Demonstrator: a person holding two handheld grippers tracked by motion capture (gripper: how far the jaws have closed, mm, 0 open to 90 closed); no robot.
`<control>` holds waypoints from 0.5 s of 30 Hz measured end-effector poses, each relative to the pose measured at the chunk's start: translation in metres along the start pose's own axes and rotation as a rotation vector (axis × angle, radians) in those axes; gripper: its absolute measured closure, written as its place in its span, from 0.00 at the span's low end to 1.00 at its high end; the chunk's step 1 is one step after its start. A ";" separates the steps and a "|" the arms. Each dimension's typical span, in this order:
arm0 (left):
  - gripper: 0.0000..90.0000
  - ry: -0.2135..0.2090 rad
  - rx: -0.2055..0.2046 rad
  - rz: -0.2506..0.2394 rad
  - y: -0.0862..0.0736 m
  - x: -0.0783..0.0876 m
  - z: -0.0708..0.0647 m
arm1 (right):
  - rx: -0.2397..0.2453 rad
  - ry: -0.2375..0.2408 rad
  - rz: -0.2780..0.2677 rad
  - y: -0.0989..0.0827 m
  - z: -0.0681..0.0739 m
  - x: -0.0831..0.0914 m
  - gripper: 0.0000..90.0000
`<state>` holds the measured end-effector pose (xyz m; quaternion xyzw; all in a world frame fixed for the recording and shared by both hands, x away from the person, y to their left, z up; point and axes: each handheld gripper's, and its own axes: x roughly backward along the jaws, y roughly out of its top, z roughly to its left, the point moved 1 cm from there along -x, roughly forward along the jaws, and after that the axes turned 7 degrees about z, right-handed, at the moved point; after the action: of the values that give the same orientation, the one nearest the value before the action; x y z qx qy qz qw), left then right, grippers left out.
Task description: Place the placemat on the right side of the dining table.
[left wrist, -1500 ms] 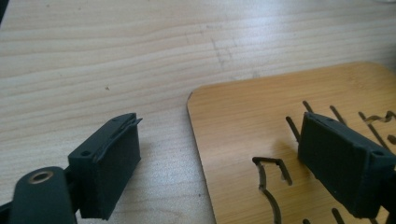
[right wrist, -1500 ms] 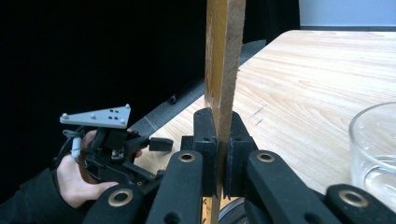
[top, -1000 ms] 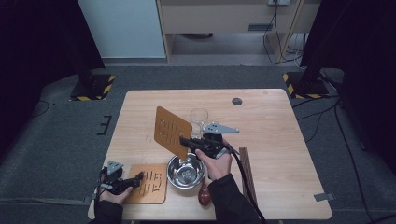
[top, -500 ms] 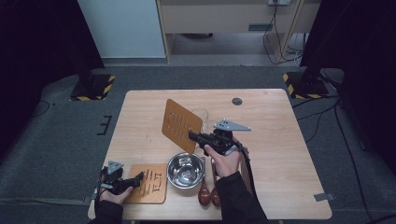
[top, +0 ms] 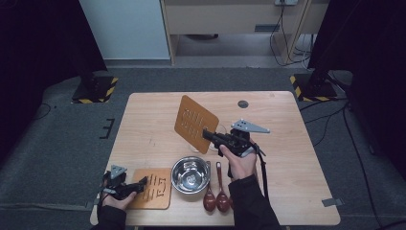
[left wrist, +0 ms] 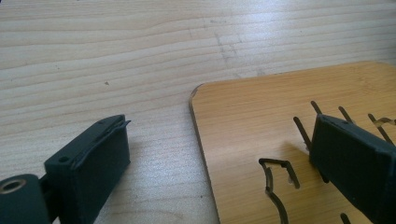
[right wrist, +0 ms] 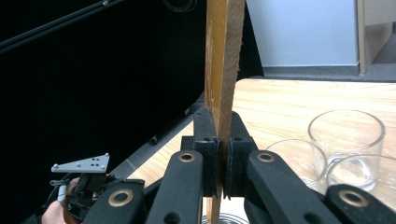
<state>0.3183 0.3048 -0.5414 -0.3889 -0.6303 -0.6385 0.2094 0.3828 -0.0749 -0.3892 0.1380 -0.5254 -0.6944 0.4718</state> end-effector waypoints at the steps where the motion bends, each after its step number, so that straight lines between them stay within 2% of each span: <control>1: 0.05 0.000 0.000 0.000 0.000 0.000 0.000 | -0.001 -0.003 -0.004 0.000 -0.001 0.001 0.97; 15: 0.04 0.000 -0.002 0.002 0.000 0.000 0.000 | -0.025 -0.033 -0.049 0.005 -0.015 0.021 0.97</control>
<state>0.3184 0.3048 -0.5414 -0.3897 -0.6294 -0.6388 0.2095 0.3847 -0.1009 -0.3845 0.1337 -0.5210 -0.7144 0.4475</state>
